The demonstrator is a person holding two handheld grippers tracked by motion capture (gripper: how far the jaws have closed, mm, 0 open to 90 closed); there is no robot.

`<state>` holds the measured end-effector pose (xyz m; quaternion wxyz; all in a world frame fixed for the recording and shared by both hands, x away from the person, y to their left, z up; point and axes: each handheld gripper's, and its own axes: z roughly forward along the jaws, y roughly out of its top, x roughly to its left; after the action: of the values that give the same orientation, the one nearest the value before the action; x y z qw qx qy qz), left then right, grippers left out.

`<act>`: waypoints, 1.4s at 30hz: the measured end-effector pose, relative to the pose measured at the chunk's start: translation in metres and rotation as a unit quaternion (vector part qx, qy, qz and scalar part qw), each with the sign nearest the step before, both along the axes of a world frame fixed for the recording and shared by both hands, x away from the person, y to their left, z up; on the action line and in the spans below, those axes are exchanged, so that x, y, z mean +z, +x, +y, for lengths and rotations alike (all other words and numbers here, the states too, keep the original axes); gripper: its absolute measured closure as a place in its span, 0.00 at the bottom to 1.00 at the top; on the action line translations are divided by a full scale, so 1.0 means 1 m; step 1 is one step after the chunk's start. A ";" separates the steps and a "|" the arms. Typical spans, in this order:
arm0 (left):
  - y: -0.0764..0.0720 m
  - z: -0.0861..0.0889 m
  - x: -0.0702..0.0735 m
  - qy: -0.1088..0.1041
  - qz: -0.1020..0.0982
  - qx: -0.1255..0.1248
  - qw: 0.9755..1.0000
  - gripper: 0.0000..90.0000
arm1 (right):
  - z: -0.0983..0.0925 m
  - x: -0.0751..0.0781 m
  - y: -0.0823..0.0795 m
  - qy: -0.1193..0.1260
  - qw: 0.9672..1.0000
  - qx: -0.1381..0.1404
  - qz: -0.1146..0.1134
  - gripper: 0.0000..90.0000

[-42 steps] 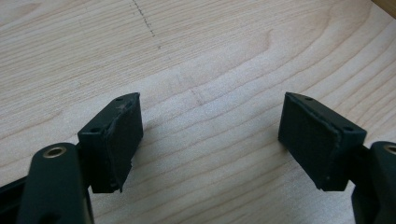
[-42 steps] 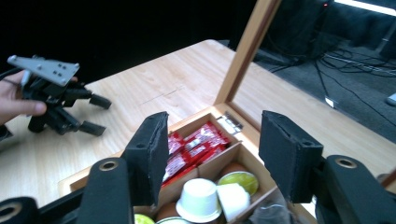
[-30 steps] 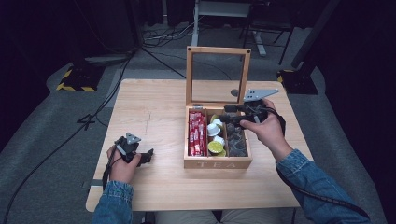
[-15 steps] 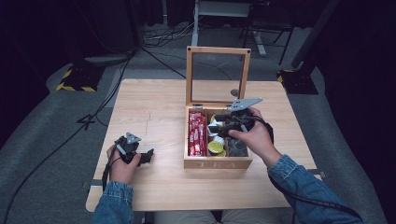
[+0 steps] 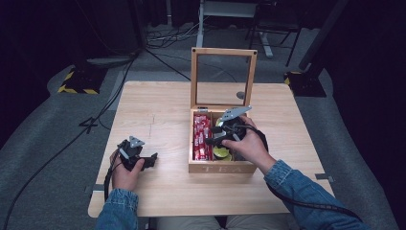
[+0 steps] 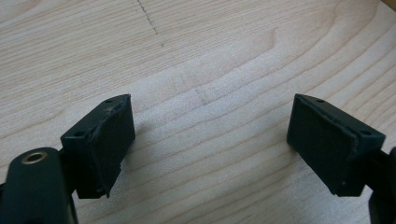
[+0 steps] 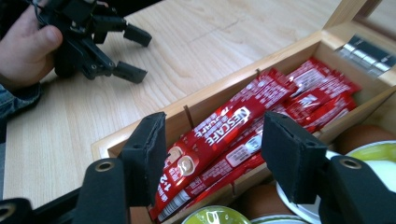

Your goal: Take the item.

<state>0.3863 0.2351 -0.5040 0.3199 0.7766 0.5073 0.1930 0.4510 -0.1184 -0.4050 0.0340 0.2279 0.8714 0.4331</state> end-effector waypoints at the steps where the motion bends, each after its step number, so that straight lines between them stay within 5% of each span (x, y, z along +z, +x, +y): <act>1: 0.000 0.000 0.000 0.000 0.000 0.000 1.000 0.17 | 0.002 -0.001 0.000 -0.004 1.000 0.000 0.005 0.46; 13: 0.002 0.001 0.000 0.000 0.000 -0.007 1.000 0.16 | 0.024 -0.012 0.001 -0.046 0.999 0.002 0.024 0.45; 25: 0.002 0.001 0.000 0.000 0.000 -0.007 1.000 0.16 | 0.035 -0.019 0.003 -0.094 0.995 -0.019 0.009 0.42; 42: 0.002 0.001 0.000 0.000 0.000 -0.007 1.000 0.16 | 0.047 -0.024 0.005 -0.114 0.992 -0.036 0.035 0.38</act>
<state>0.3883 0.2357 -0.5042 0.3217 0.7800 0.5017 0.1908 0.4555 -0.0712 -0.4285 0.0451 0.2691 0.9070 0.3208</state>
